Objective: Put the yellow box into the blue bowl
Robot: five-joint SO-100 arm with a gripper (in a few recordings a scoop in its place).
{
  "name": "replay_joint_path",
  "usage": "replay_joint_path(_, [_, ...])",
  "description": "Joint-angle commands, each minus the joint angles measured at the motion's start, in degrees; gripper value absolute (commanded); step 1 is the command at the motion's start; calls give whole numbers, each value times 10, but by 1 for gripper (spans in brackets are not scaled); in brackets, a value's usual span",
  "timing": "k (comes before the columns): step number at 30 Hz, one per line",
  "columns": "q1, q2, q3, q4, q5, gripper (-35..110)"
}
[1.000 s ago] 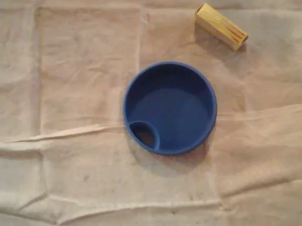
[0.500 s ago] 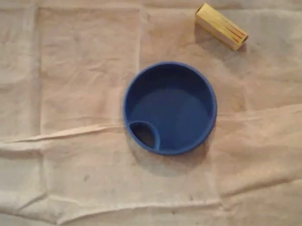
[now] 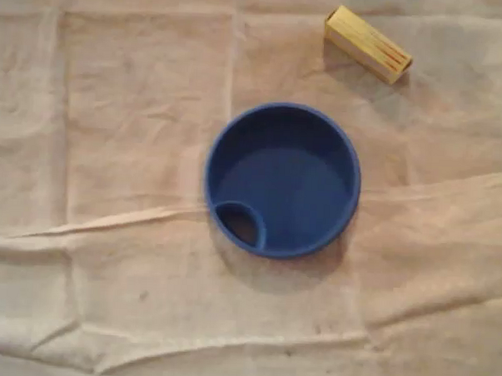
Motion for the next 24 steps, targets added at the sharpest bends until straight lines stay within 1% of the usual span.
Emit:
replay_joint_path(1, [-1,-15,-1,-4,3,0])
replay_joint_path(10, [-2,-200,-11,-6,4,0])
replay_joint_path(19, [-2,-380,-68,-73,7,0])
replay_joint_path(24, [-2,-494,-93,-86,24,0])
